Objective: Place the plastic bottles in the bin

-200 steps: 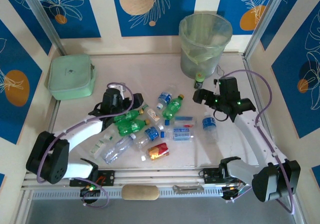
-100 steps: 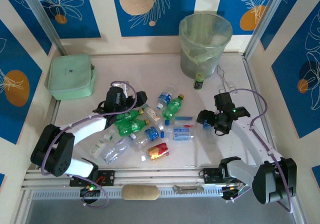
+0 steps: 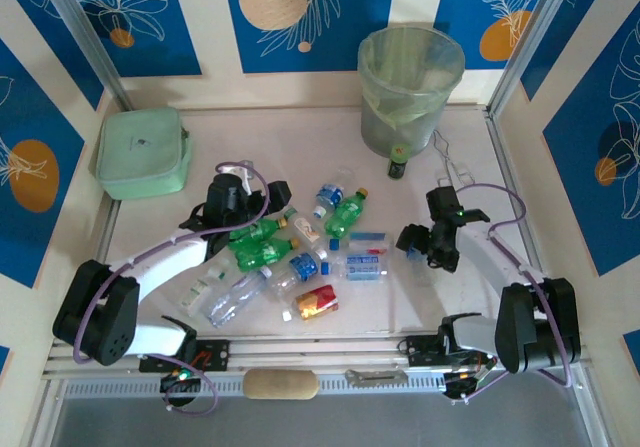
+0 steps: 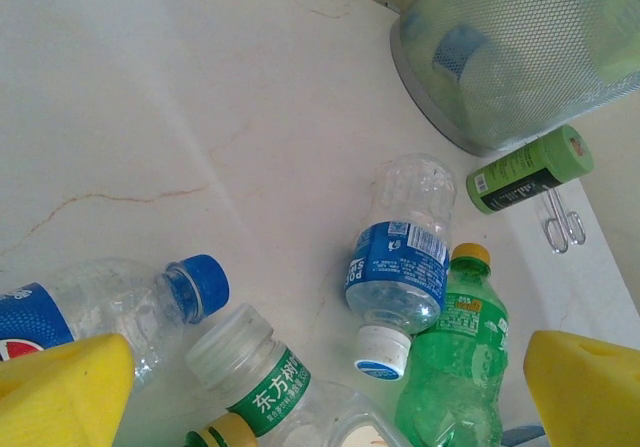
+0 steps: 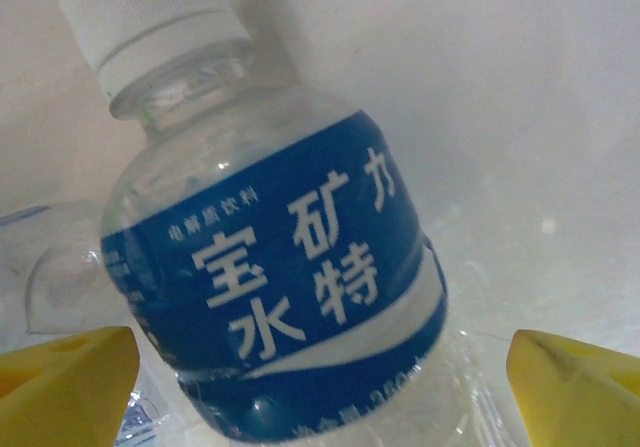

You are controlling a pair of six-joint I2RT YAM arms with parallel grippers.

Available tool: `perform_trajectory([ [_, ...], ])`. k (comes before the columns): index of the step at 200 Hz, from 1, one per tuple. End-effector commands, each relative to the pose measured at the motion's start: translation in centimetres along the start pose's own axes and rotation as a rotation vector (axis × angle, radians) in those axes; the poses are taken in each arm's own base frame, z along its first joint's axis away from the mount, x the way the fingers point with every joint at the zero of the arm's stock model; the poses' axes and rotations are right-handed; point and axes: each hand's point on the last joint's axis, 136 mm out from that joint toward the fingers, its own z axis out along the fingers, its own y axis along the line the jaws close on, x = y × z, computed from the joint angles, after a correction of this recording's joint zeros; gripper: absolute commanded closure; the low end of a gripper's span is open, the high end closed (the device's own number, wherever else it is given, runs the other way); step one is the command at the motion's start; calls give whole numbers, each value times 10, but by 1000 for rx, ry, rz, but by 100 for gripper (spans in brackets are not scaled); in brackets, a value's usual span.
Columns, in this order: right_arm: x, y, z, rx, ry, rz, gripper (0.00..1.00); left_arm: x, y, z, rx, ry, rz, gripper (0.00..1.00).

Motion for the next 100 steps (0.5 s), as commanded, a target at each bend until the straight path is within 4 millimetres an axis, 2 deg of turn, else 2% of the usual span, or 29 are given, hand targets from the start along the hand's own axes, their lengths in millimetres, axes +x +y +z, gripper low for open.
perform_trajectory([
  [1,3,8,5,-46,24,20,7,2,-1,-3,-5,3,11,0],
  [100,9,5,20,-14,69,45,14,2,-3,-4,1,7,23,0],
])
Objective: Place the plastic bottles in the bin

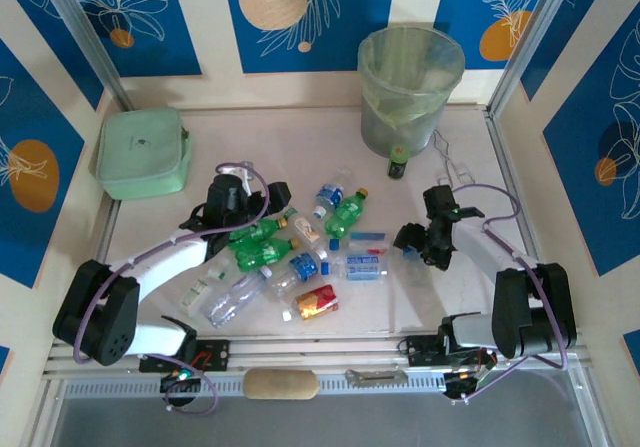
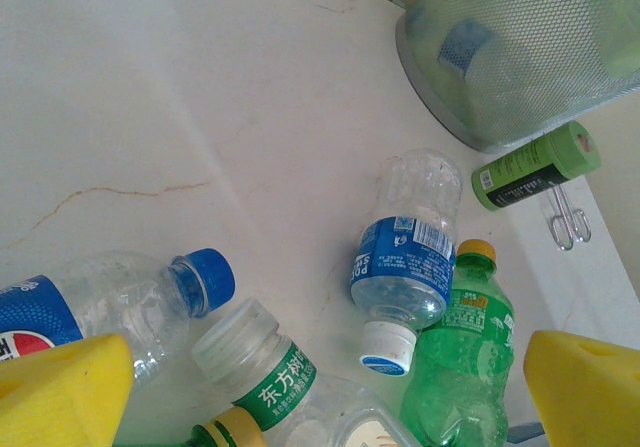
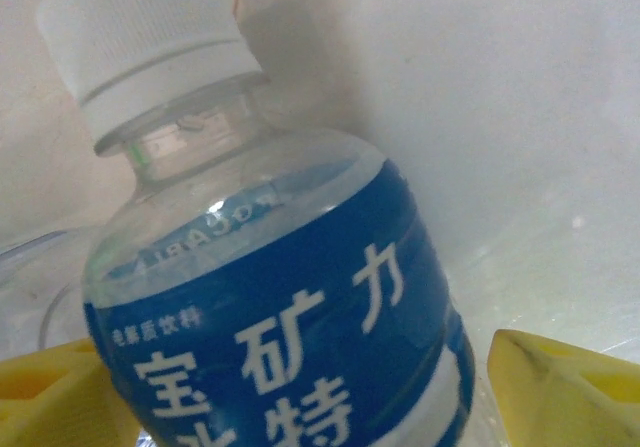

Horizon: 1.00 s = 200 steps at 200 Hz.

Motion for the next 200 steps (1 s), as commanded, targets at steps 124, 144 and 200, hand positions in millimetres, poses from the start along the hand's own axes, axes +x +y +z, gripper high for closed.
perform_trajectory([
  [124,15,-5,2,34,-8,4,37,-2,-7,-16,3,7,5,0],
  [144,15,-5,-3,28,-23,4,42,-3,-9,-12,13,6,-3,0],
  [200,-16,18,-65,-81,-180,-45,44,-1,-9,-2,17,24,9,0],
])
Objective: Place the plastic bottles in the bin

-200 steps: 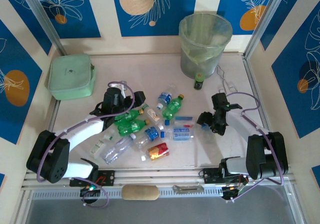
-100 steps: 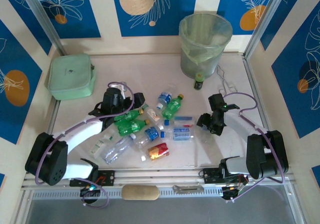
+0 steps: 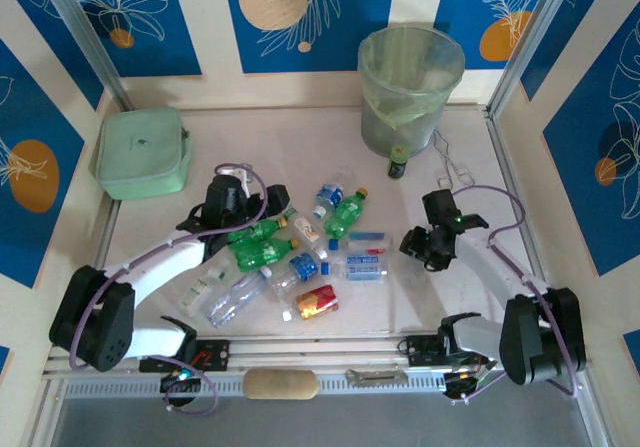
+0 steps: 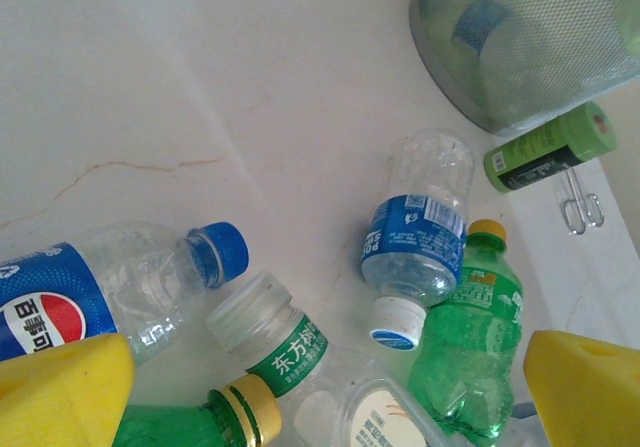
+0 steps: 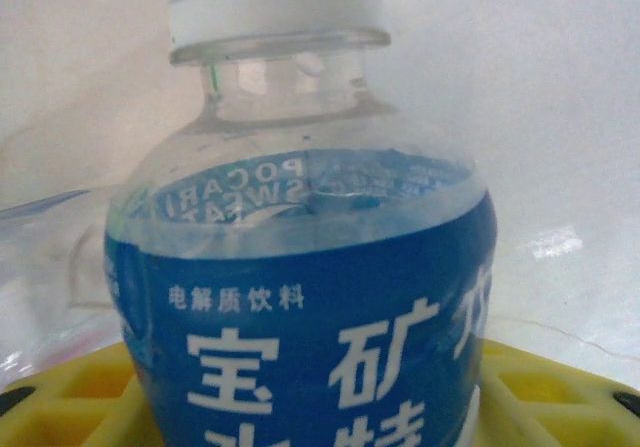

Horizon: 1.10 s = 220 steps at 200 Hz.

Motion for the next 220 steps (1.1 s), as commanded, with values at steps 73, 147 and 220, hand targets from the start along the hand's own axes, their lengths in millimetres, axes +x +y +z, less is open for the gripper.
perform_trajectory([
  [73,-134,114,-188,-501,-545,-151,44,-6,-6,0,30,-38,21,0],
  [147,-259,189,-282,-766,-789,-157,43,-1,6,-14,-28,-41,67,0],
  [220,-370,230,-276,-760,-898,-132,44,15,22,-32,-74,-27,72,0],
])
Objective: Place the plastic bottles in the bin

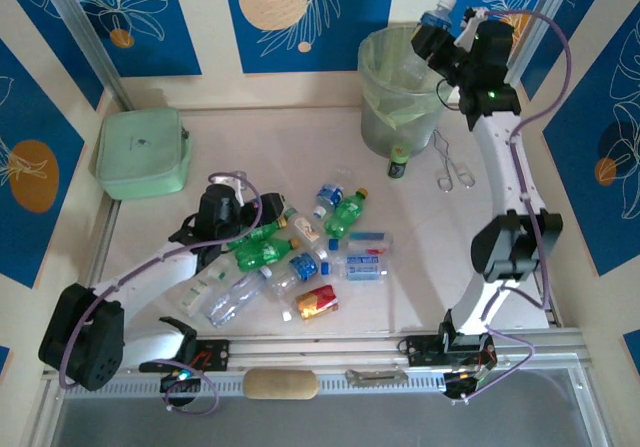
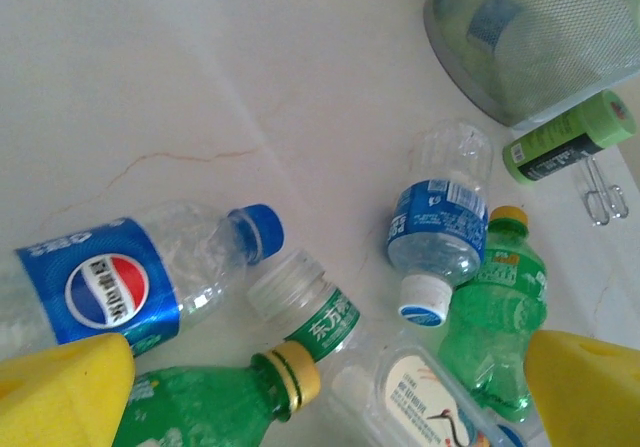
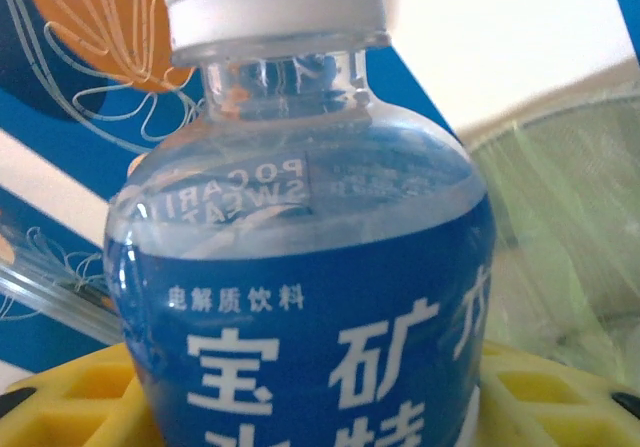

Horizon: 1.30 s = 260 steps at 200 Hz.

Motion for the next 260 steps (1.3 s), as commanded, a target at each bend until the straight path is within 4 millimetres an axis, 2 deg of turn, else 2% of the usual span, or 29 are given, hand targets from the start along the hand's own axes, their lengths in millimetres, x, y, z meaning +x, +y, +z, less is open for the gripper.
perform_trajectory([
  [1,-19,-5,17,19,-50,-27,44,8,10,-10,-41,6,25,0],
  [28,-11,-31,46,103,-21,-55,44,10,16,-18,-65,-6,33,0],
  [45,2,-52,63,156,27,-53,44,9,18,-23,-71,-17,36,0],
  [75,26,-74,84,202,108,-60,44,6,19,-27,-80,-28,48,0],
  [112,48,-90,95,238,176,-67,43,6,20,-27,-83,-29,52,0],
  [147,59,-100,97,260,207,-61,40,4,17,-26,-75,-31,50,0],
  [166,57,-96,97,247,205,-60,37,2,16,-25,-73,-31,52,0],
  [204,40,-78,89,221,172,-79,20,2,15,-25,-71,-29,54,0],
  [239,20,-46,71,179,128,-119,18,-1,14,-24,-70,-32,54,0],
  [260,15,-22,57,154,123,-156,18,-2,13,-23,-66,-33,51,0],
])
